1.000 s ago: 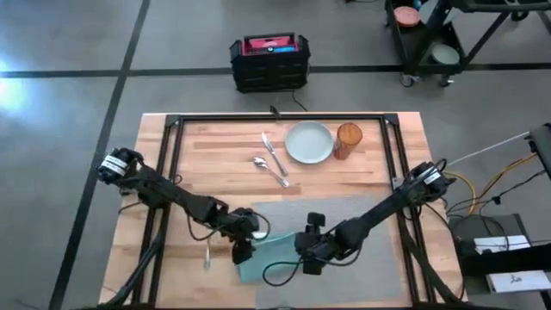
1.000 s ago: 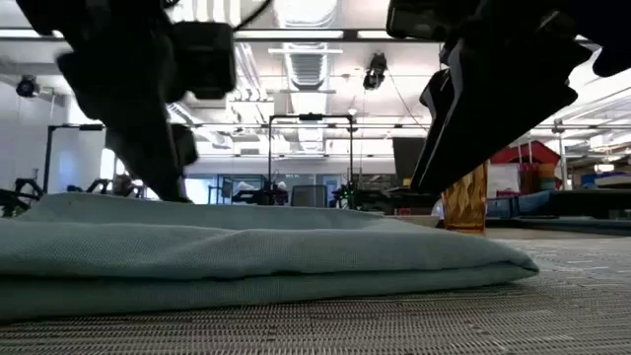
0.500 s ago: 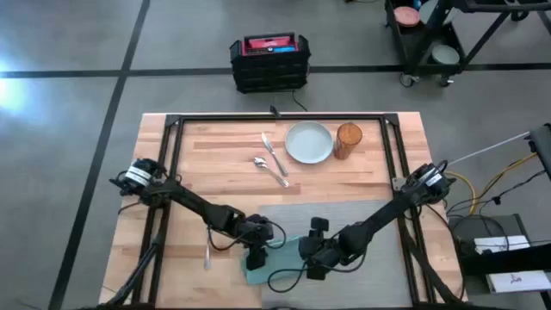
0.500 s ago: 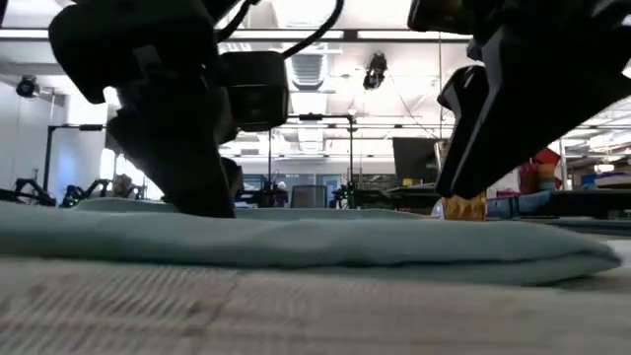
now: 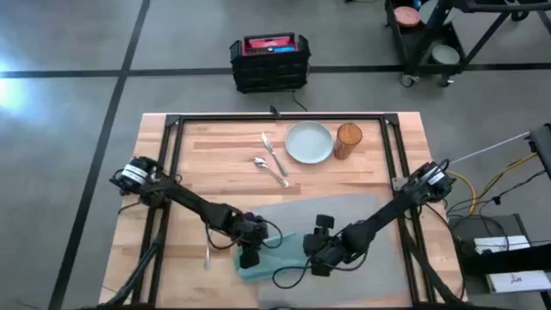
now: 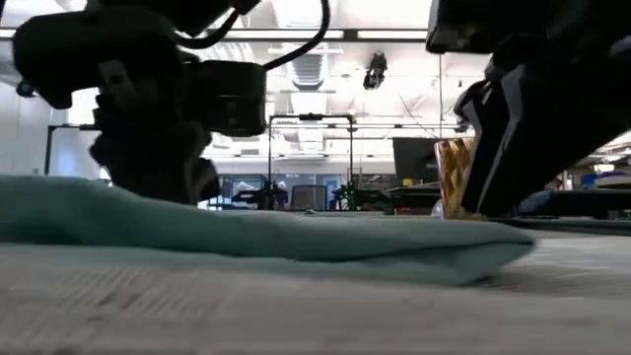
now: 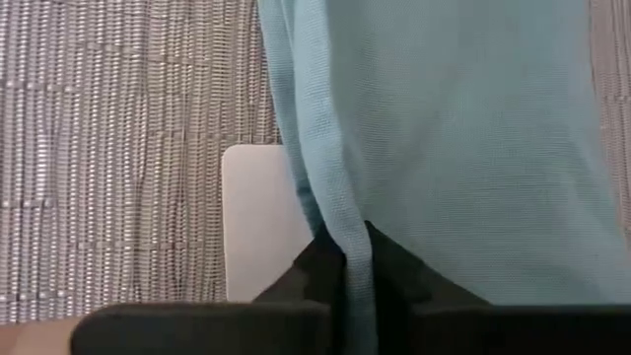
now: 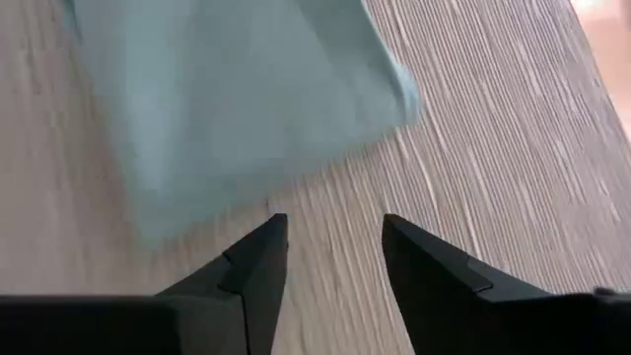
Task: Set table place
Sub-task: Fold the blue napkin on the gray placemat
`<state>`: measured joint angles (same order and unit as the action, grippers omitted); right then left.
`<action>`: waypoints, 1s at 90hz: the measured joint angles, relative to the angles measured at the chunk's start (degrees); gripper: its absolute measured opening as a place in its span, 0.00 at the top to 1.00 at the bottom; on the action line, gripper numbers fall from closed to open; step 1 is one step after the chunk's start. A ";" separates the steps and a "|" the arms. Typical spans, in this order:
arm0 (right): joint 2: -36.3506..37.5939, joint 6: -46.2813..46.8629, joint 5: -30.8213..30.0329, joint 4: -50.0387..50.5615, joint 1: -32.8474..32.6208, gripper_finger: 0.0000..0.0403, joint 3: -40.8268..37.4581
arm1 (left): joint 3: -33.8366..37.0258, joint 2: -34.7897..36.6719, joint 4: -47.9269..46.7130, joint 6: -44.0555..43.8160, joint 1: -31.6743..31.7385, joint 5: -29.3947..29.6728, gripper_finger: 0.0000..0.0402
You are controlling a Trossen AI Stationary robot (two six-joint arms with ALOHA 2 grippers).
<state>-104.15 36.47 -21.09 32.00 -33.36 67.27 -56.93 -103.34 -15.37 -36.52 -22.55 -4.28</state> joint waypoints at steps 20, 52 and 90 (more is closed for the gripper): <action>5.59 1.58 -4.90 3.67 -0.20 0.66 -1.44 | 0.29 6.10 -10.68 -0.81 -0.12 3.74 1.00; 4.62 9.39 -5.46 -13.36 0.00 0.64 -13.90 | 1.27 11.04 -13.55 -4.88 -0.28 6.67 1.00; 4.62 13.00 -6.00 -14.69 0.00 0.62 -17.54 | 1.24 11.84 -10.98 -12.64 -0.26 1.84 1.00</action>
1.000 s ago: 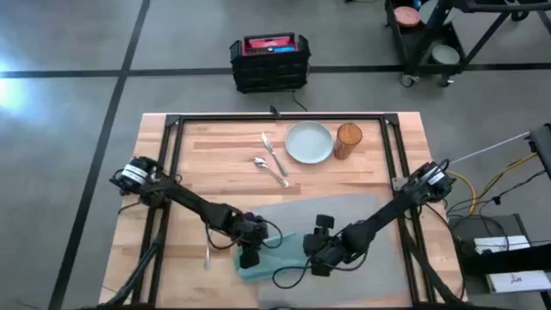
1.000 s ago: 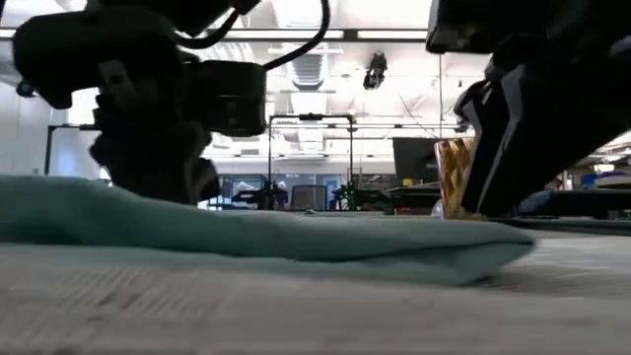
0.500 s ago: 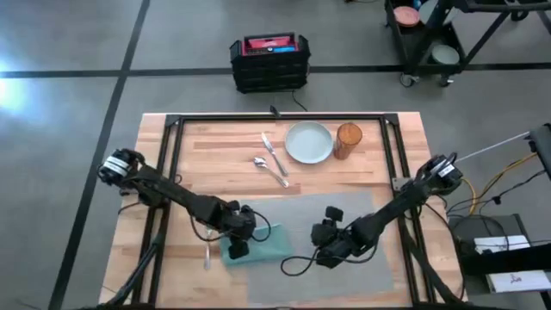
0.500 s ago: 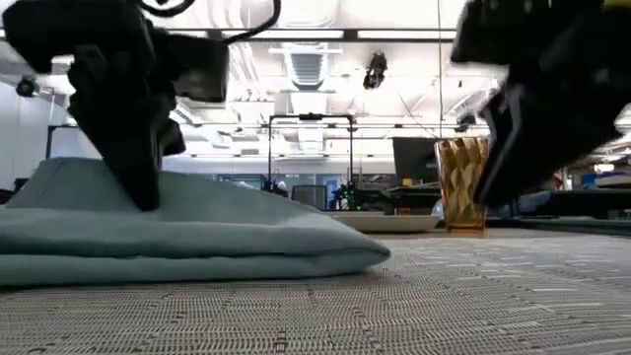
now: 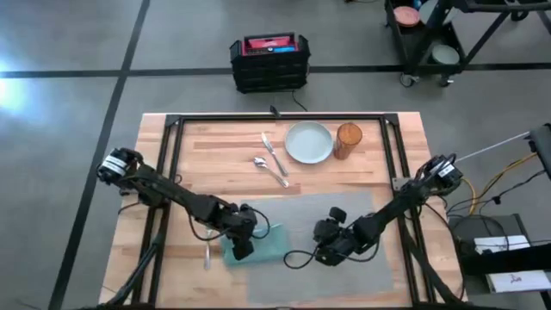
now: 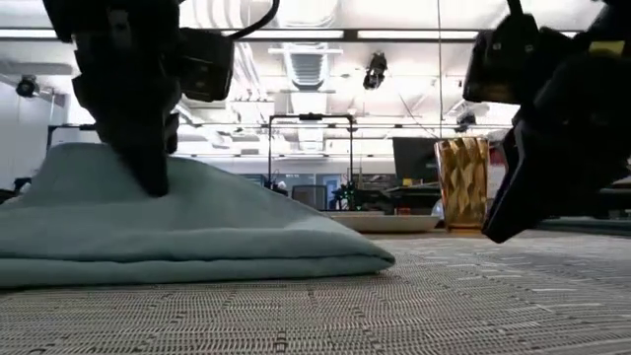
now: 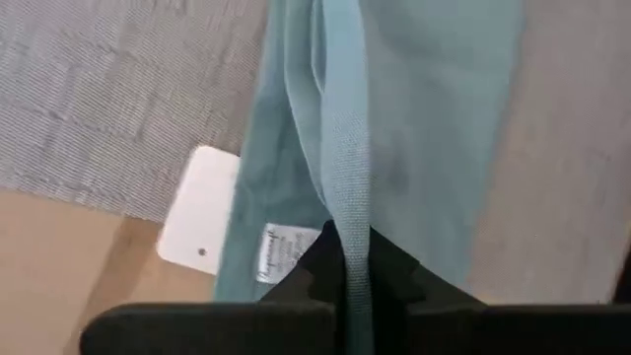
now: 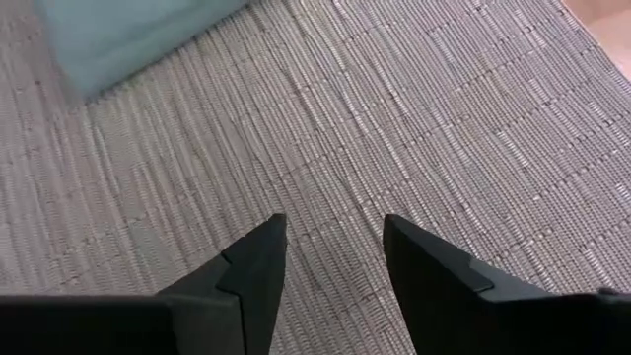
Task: Set table place
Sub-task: Fold the blue napkin on the gray placemat
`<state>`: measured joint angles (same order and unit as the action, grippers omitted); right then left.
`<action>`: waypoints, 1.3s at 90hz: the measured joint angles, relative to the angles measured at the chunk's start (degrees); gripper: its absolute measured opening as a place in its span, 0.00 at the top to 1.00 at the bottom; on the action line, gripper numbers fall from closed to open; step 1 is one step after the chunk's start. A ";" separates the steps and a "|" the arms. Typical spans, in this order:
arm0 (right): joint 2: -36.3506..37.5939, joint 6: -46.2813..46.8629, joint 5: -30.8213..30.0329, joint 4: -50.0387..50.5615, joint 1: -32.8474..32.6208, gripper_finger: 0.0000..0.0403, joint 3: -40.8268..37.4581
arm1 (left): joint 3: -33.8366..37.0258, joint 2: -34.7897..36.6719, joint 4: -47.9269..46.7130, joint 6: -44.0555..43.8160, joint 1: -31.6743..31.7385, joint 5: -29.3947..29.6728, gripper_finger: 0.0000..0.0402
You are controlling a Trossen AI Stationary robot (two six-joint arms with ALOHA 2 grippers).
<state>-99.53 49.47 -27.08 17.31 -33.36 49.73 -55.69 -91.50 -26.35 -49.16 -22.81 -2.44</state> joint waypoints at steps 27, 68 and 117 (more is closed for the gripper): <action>-0.02 0.04 0.06 -0.27 -0.13 0.67 -1.00 | 0.07 -1.38 0.20 0.51 -0.07 -2.88 0.96; -0.02 -0.54 0.21 -1.55 -0.13 0.74 -0.97 | 0.11 -3.08 0.17 -0.91 -0.01 -10.64 0.54; -0.02 -0.63 0.04 -1.78 -0.13 0.81 -0.97 | 0.11 7.06 -0.47 -2.33 -3.07 -3.86 0.43</action>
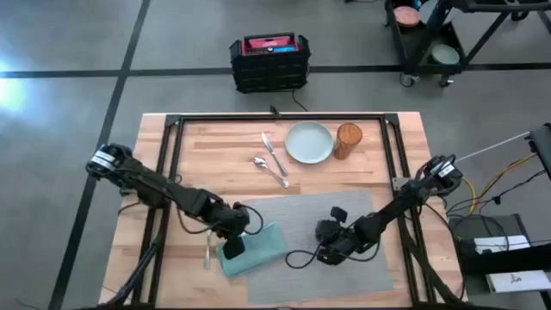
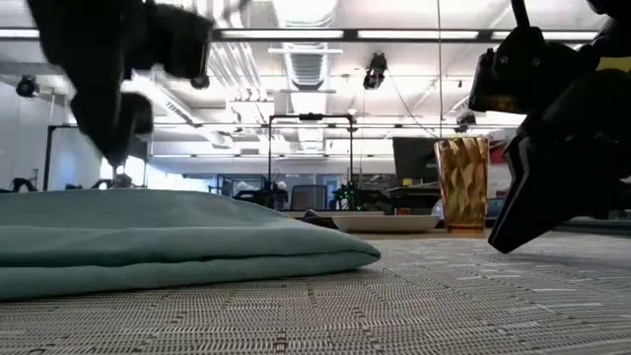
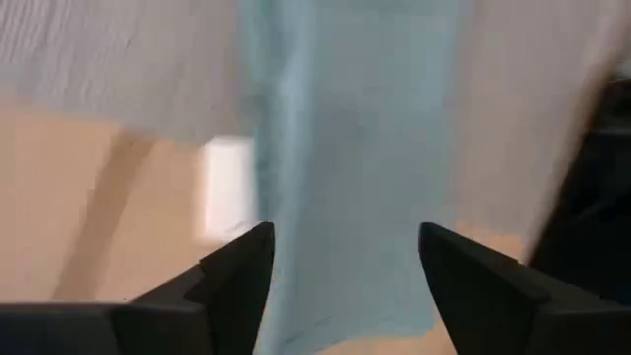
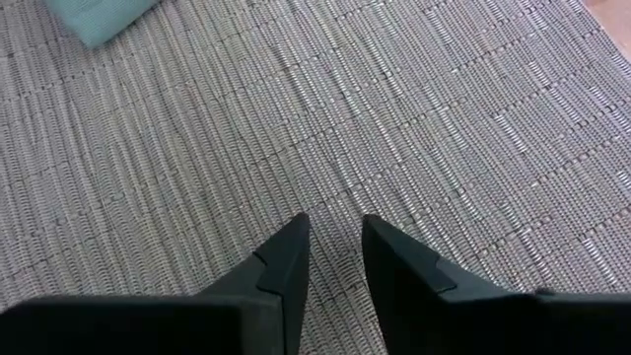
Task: Set table place
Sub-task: Fold the blue napkin on the gray placemat
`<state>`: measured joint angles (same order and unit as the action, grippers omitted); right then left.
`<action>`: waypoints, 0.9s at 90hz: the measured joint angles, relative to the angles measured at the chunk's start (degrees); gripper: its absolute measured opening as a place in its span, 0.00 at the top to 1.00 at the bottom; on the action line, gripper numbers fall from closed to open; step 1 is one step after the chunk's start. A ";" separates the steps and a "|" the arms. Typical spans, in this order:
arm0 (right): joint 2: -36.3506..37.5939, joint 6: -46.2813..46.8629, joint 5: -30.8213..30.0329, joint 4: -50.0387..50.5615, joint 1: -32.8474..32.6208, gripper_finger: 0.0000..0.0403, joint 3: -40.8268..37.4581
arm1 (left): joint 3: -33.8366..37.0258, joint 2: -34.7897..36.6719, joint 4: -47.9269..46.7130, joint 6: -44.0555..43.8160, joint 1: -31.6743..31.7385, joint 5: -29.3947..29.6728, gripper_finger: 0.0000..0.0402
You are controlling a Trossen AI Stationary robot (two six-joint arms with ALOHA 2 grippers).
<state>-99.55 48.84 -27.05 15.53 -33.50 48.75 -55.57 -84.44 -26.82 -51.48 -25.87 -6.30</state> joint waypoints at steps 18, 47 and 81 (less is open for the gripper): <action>0.00 0.00 -0.02 -0.03 0.00 0.83 0.00 | -0.02 -2.35 13.51 0.70 -10.12 8.43 0.46; 0.00 -3.56 -0.19 -3.21 0.26 0.87 0.00 | 0.00 -10.14 22.05 25.48 -12.05 38.03 0.46; 0.00 -5.28 -0.11 -4.76 0.37 0.85 -0.02 | -23.23 -15.39 -22.74 14.93 -9.42 22.83 0.46</action>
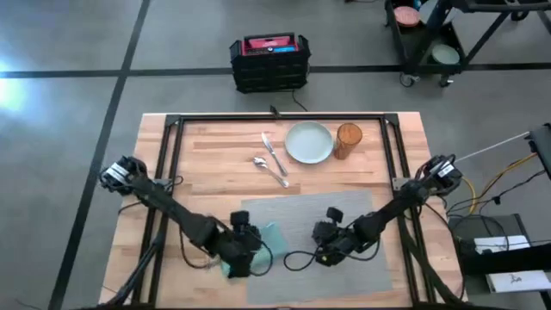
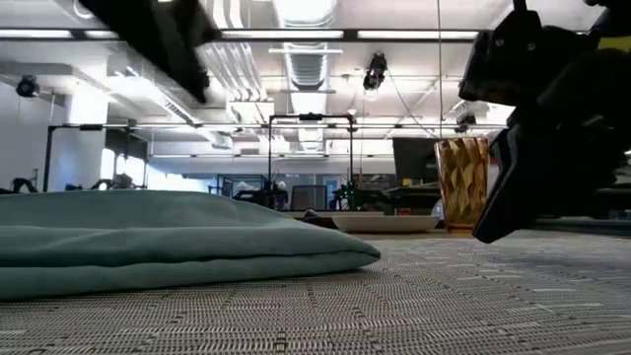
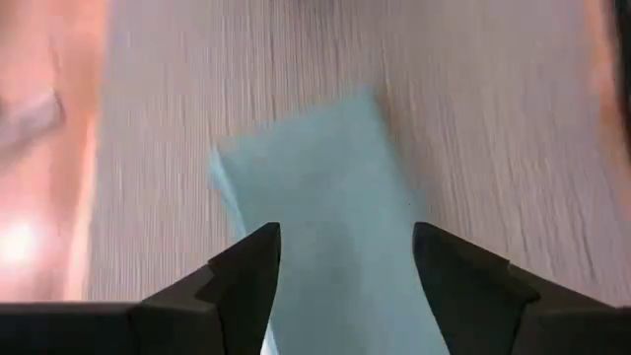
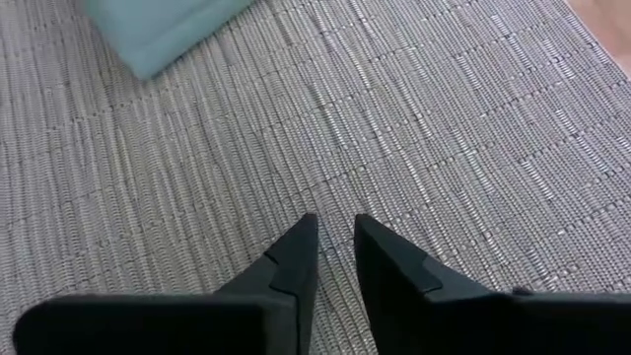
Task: Set table place
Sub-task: Fold the blue napkin on the gray placemat
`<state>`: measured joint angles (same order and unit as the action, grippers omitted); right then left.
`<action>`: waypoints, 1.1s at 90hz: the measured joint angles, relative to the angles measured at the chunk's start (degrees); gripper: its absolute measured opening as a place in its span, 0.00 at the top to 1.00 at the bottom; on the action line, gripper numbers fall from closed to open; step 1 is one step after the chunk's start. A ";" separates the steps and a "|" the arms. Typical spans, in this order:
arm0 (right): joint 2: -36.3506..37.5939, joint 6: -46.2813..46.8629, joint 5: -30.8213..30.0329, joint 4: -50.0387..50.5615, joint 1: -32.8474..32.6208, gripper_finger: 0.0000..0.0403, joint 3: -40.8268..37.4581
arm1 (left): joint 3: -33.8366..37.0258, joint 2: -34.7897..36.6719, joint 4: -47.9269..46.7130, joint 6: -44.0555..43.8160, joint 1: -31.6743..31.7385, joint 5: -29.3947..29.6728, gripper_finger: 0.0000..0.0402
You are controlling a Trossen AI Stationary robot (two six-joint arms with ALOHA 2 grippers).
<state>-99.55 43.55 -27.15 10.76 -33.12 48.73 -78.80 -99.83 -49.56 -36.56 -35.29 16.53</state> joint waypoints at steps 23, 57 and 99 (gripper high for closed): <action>0.00 -0.22 0.02 0.02 0.00 0.81 0.00 | -5.15 -7.55 -5.79 -15.08 -4.71 -8.53 0.46; 0.00 -1.95 0.00 0.02 0.02 0.83 -0.02 | -5.05 -12.60 -5.36 -19.86 -5.99 -10.47 0.49; 0.00 -1.58 -0.08 -1.33 0.00 0.90 -0.02 | -1.51 -13.05 -0.71 -21.01 -5.99 -9.14 0.67</action>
<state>-99.55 41.98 -27.23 9.43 -33.12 48.71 -80.31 -112.88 -50.28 -57.56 -41.28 7.39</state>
